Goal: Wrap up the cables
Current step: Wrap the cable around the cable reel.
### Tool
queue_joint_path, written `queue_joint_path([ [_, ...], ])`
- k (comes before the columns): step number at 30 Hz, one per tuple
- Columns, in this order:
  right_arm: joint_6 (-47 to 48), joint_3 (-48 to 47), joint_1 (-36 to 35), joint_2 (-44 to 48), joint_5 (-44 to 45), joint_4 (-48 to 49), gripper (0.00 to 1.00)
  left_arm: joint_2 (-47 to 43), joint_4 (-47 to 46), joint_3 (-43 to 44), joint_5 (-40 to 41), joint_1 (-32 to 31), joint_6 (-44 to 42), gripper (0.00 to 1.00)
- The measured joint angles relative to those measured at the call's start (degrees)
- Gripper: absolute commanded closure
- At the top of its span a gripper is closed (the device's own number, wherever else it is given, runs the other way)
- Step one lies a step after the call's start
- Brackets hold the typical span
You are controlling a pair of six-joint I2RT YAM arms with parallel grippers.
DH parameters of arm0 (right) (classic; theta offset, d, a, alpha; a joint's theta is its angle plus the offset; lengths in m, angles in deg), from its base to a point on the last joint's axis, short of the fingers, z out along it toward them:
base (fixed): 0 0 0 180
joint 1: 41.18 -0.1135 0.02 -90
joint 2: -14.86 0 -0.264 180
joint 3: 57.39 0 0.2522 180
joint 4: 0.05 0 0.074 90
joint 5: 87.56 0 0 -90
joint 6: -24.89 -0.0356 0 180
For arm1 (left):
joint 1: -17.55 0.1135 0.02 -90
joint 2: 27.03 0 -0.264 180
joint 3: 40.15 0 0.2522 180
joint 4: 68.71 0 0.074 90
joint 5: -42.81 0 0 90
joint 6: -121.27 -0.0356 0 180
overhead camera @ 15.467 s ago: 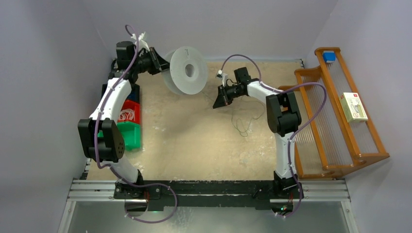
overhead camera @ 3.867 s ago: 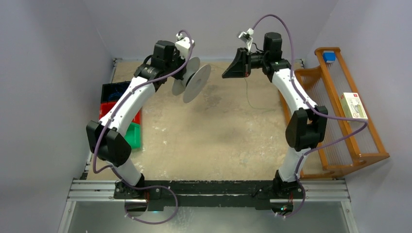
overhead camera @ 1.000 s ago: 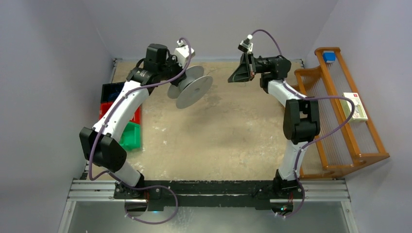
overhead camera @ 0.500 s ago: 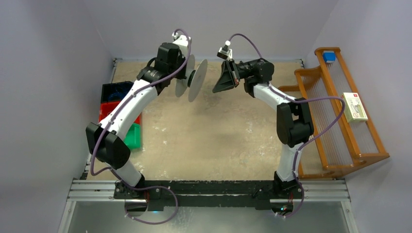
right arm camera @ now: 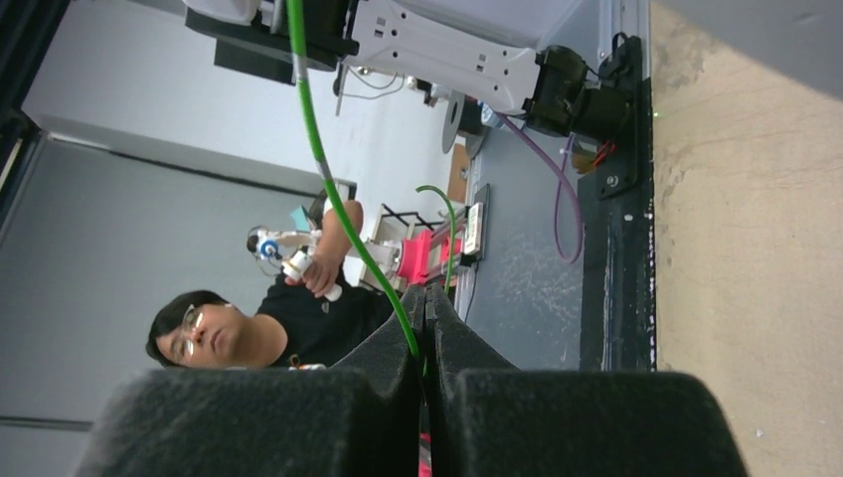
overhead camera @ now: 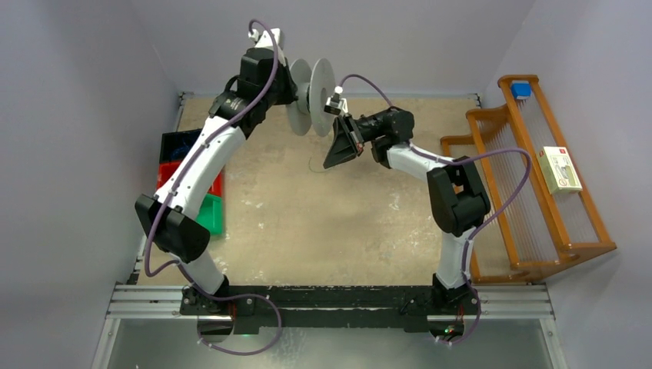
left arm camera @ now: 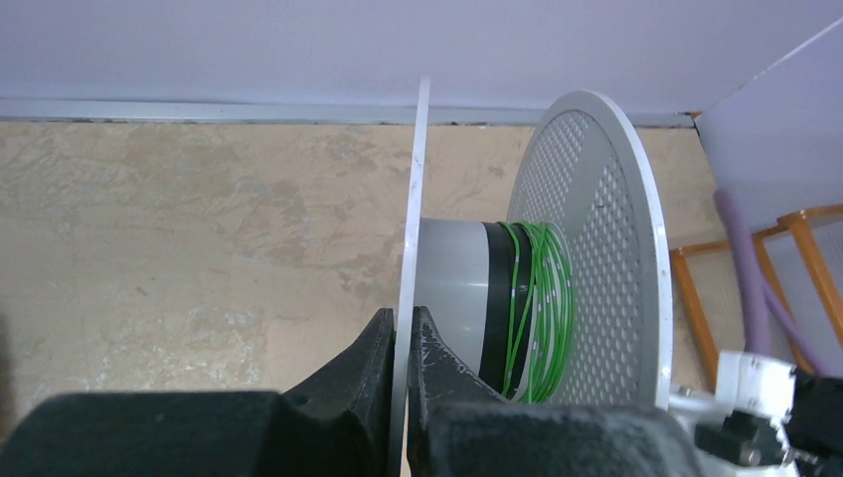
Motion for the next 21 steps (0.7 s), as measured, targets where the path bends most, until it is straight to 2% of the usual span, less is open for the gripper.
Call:
queue_joint_path([
  [4, 0.52, 0.31, -1.36, 0.0, -0.02, 0.02, 1.0, 0.04, 0.22, 0.85, 2.08, 0.44, 1.9, 1.0],
  [7, 0.83, 0.57, -1.46, 0.0, 0.0, 0.02, 1.0, 0.04, 0.85, 0.74, -0.44, 2.45, 4.98, 1.0],
  [13, 0.98, 0.87, -0.87, -0.59, 1.84, -0.35, 1.0, -0.09, -1.2, -2.08, -18.12, 14.1, 15.76, 1.0],
  [18, 0.98, 0.92, 0.7, -1.2, 1.27, -0.28, 1.0, -0.83, -7.37, -5.46, -29.97, 17.29, 20.02, 1.0],
  [21, 1.18, 1.07, 2.36, -1.27, 0.92, -0.17, 1.0, -2.16, -16.7, -9.6, -38.34, 18.38, 21.66, 1.0],
])
